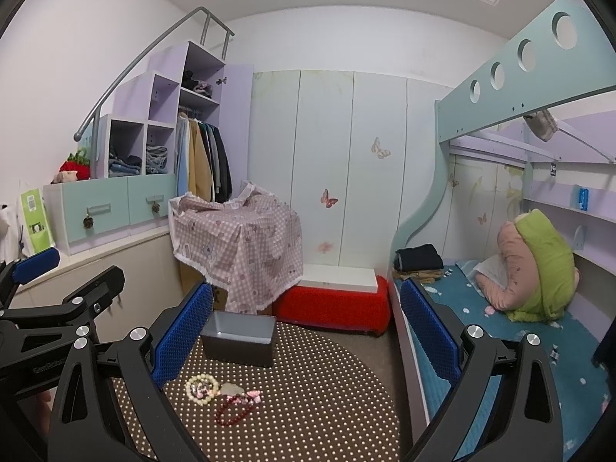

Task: Organize jewelry
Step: 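Move both grippers down toward the bracelets on the table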

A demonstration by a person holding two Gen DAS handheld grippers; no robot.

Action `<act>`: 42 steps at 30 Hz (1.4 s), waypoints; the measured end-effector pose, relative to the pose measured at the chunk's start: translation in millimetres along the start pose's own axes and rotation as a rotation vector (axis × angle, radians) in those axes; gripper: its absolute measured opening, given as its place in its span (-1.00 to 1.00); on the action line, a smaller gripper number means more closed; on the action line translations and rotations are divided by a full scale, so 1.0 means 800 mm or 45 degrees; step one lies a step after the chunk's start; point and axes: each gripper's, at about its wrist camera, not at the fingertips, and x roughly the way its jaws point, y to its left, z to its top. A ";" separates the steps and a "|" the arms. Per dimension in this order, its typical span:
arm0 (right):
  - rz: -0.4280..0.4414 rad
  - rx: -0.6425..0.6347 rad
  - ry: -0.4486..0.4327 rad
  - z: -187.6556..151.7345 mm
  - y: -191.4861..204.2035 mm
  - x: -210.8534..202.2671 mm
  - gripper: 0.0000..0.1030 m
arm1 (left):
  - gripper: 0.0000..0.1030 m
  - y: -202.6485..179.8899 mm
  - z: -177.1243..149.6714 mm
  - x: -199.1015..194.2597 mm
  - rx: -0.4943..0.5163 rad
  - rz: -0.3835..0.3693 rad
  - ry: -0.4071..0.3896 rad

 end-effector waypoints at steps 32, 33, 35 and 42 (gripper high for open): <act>0.017 0.007 0.420 -0.086 0.001 0.165 0.84 | 0.87 0.078 -0.102 0.173 -0.076 0.060 0.473; 0.020 0.005 0.447 -0.094 0.002 0.173 0.84 | 0.87 0.085 -0.111 0.182 -0.095 0.056 0.502; 0.037 0.000 0.514 -0.112 0.004 0.193 0.84 | 0.87 0.094 -0.129 0.197 -0.120 0.061 0.560; 0.076 -0.016 0.666 -0.160 0.008 0.240 0.84 | 0.85 0.096 -0.189 0.247 -0.093 0.092 0.762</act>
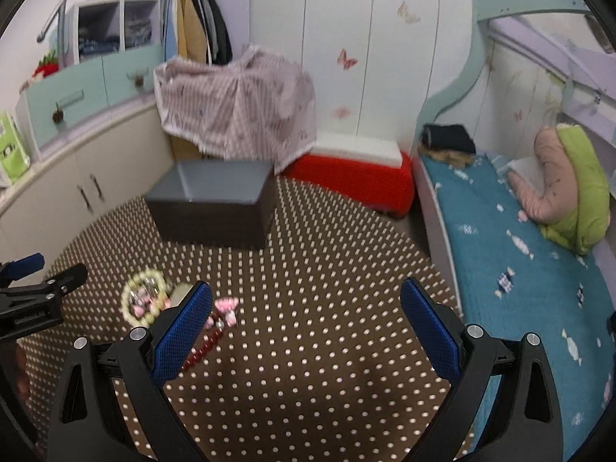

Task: Organize jewelry
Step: 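Move both grippers down toward the bracelets on the table, then grasp the cream pearl bracelet with the left gripper while the right grasps the red bead bracelet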

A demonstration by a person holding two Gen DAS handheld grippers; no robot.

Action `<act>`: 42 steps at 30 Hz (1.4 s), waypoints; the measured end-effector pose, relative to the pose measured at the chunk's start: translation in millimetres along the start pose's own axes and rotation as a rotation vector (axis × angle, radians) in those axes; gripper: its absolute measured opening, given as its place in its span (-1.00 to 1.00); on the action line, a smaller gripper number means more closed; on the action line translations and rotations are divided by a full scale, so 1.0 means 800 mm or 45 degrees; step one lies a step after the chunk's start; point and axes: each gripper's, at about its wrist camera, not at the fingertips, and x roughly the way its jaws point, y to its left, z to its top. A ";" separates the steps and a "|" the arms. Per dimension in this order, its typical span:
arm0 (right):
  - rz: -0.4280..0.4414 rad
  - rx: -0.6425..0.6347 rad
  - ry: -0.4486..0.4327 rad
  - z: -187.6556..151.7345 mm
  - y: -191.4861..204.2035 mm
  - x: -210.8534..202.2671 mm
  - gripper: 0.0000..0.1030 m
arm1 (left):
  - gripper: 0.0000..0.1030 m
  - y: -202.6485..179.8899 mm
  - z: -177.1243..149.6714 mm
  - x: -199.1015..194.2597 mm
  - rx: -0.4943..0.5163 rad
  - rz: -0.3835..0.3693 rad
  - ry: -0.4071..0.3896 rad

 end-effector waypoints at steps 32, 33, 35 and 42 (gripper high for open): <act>0.107 -0.045 0.195 -0.033 0.031 0.061 0.84 | -0.85 0.003 -0.001 0.069 0.031 -0.071 0.099; 0.116 -0.047 0.200 -0.035 0.034 0.062 0.84 | -0.85 0.005 -0.004 0.064 0.024 -0.083 0.095; 0.133 -0.056 0.218 -0.037 0.042 0.064 0.84 | -0.85 0.008 -0.005 0.053 0.017 -0.103 0.076; 0.160 -0.066 0.254 -0.039 0.060 0.078 0.83 | -0.85 0.002 -0.002 0.009 0.041 -0.189 -0.008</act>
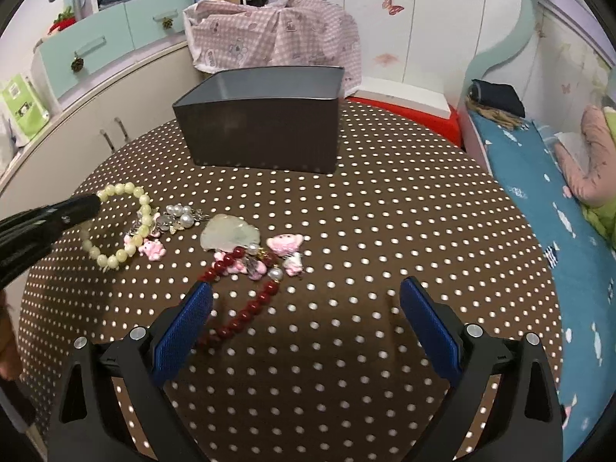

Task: Organize jewelry
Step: 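Grasp the cream pearl bracelet with the left gripper while the right grasps the red bead bracelet, then carry both bracelets into the grey metal box and open both grippers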

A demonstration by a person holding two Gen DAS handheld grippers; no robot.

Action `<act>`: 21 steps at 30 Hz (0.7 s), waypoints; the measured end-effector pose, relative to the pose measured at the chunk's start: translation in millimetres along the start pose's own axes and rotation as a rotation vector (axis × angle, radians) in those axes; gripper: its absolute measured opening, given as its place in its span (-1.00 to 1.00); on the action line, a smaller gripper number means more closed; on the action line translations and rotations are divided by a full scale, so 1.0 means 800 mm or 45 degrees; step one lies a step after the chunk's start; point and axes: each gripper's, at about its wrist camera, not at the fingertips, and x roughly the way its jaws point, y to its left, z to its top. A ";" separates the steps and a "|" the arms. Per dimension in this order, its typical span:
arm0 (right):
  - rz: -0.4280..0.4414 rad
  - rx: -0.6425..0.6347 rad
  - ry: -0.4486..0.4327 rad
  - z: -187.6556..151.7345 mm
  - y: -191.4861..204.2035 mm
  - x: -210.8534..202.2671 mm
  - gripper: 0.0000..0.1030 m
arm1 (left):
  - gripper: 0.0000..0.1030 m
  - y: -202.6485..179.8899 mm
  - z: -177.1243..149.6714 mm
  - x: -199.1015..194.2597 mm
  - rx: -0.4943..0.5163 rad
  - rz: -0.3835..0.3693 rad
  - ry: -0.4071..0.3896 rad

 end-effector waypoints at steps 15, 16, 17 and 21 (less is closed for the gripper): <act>0.162 0.003 0.060 -0.010 -0.002 -0.007 -0.84 | -0.85 -0.016 0.018 -0.053 0.010 -0.200 -0.093; 0.161 0.002 0.055 -0.009 -0.005 -0.011 -0.84 | -0.85 -0.017 0.020 -0.056 0.014 -0.219 -0.097; 0.157 0.002 0.029 -0.007 -0.007 -0.019 -0.84 | -0.85 -0.017 0.022 -0.059 0.016 -0.231 -0.102; 0.180 0.007 -0.020 0.005 -0.018 -0.042 -0.84 | -0.85 -0.025 0.031 -0.067 0.033 -0.266 -0.120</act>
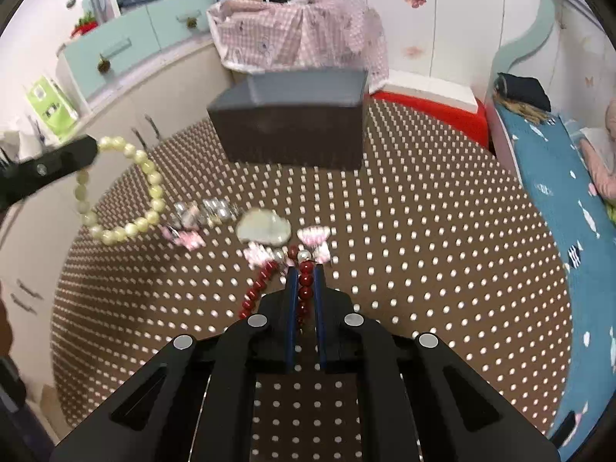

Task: Organize jewelry
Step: 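Carry both bracelets into the grey metal box and open both grippers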

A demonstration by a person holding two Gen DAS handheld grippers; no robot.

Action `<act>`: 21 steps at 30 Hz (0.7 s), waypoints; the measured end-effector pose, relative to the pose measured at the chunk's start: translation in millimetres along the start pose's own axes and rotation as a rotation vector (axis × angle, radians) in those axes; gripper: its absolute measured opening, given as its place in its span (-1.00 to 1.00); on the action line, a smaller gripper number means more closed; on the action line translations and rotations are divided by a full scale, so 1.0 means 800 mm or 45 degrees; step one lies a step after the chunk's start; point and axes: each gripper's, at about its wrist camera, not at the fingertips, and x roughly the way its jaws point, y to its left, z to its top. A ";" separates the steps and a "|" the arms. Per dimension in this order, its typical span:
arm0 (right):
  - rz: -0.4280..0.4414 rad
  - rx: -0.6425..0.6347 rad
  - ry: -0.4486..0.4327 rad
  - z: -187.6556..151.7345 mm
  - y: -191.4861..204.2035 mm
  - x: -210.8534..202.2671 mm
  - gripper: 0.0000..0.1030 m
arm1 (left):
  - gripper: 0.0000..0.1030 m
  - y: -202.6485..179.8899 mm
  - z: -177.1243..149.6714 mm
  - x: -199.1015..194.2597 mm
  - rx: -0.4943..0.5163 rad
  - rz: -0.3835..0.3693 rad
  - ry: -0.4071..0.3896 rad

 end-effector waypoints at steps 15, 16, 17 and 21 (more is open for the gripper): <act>0.028 -0.012 -0.253 0.109 -0.012 -0.077 -0.84 | -0.85 -0.025 0.087 0.014 0.065 -0.113 -0.052; 0.037 -0.009 -0.267 0.120 -0.014 -0.078 -0.84 | -0.85 -0.026 0.097 0.016 0.067 -0.131 -0.054; 0.045 -0.006 -0.281 0.133 -0.015 -0.077 -0.84 | -0.85 -0.026 0.104 0.018 0.060 -0.142 -0.055; 0.059 -0.005 -0.299 0.179 -0.019 -0.062 -0.84 | -0.85 -0.026 0.135 0.041 0.054 -0.130 -0.045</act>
